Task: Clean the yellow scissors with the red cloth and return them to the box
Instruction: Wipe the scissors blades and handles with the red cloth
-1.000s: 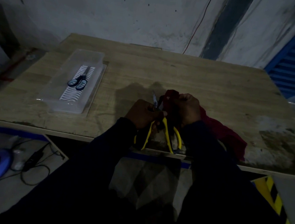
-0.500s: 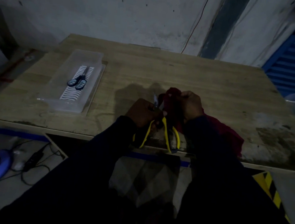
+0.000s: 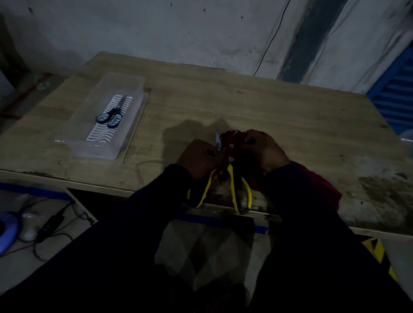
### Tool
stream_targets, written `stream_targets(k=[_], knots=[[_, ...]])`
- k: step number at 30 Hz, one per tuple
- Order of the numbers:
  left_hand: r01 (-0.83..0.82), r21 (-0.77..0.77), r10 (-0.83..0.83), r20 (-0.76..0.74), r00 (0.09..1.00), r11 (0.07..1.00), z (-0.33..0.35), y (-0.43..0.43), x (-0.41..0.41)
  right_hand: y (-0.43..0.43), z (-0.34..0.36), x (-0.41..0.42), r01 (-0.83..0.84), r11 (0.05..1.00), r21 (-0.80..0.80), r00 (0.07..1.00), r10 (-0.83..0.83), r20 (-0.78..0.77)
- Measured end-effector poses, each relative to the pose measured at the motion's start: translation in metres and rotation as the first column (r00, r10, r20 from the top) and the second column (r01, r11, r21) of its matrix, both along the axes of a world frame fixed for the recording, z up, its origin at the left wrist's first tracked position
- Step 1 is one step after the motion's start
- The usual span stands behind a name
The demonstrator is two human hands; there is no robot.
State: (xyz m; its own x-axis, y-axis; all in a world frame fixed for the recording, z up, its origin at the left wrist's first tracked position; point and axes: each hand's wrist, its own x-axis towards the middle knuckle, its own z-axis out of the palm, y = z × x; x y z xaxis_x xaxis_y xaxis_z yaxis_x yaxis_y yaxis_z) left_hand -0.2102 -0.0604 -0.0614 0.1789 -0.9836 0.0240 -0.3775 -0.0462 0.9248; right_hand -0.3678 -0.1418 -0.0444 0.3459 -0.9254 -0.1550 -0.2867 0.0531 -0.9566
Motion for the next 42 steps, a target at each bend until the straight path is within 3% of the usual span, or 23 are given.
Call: stream_targets(k=[4,7,10,14,16,19,21,22,26,29,33,35,37,39,42], knots=[[-0.003,-0.003,0.003,-0.085,0.996,1.0,0.001,0.001,-0.001,-0.01,0.015,0.013,0.228,0.973,0.038,0.969,-0.231,0.088],[-0.04,-0.016,0.038,-0.104,0.994,0.999,-0.002,0.0,0.002,0.004,0.012,0.015,0.08,0.992,-0.1,0.993,-0.087,-0.073],[0.007,0.0,-0.007,-0.007,1.0,1.0,0.002,0.001,-0.001,0.013,0.01,0.0,-0.053,0.999,0.009,0.997,0.052,0.065],[0.013,0.003,-0.013,-0.035,0.999,1.0,0.002,0.001,-0.001,-0.011,0.014,0.014,0.263,0.964,0.039,0.962,-0.265,0.062],[-0.021,-0.016,0.02,-0.089,0.996,1.0,0.0,0.001,0.001,-0.012,0.013,0.021,0.246,0.969,0.006,0.969,-0.246,0.017],[-0.057,-0.018,0.054,-0.145,0.988,0.998,0.0,0.001,0.001,0.003,0.007,0.014,0.068,0.995,-0.076,0.986,-0.079,-0.145],[-0.027,-0.006,0.026,-0.088,0.996,1.0,0.001,0.001,0.001,0.009,0.0,0.009,0.046,0.999,-0.027,0.999,-0.047,-0.028],[-0.012,0.005,0.012,-0.059,0.998,1.0,0.001,0.001,0.001,0.008,-0.002,0.009,0.073,0.997,-0.003,0.996,-0.072,0.043],[0.025,0.025,-0.023,-0.071,0.997,0.999,0.001,0.001,0.002,-0.005,0.005,0.018,0.304,0.952,0.034,0.949,-0.306,0.072],[0.018,0.043,-0.012,-0.123,0.992,0.999,0.005,0.002,0.002,-0.015,0.007,0.027,0.352,0.936,-0.009,0.933,-0.35,0.083],[0.001,0.029,0.004,-0.17,0.986,1.0,0.006,0.007,0.001,-0.026,0.015,0.002,0.549,0.835,-0.012,0.834,-0.548,0.062],[-0.01,0.036,0.017,-0.175,0.984,0.999,0.005,0.005,0.001,-0.025,0.013,-0.016,0.555,0.831,0.045,0.812,-0.553,0.188],[-0.02,0.051,0.029,-0.196,0.98,0.999,0.005,0.004,0.001,-0.012,0.005,-0.021,0.516,0.856,0.03,0.821,-0.504,0.267],[-0.038,0.046,0.048,-0.227,0.973,0.998,0.006,0.004,0.001,0.008,-0.003,-0.019,0.422,0.904,-0.067,0.89,-0.399,0.221],[-0.065,0.044,0.073,-0.21,0.975,0.997,0.004,0.005,0.001,0.036,-0.019,-0.017,0.103,0.989,-0.105,0.986,-0.088,0.14]])
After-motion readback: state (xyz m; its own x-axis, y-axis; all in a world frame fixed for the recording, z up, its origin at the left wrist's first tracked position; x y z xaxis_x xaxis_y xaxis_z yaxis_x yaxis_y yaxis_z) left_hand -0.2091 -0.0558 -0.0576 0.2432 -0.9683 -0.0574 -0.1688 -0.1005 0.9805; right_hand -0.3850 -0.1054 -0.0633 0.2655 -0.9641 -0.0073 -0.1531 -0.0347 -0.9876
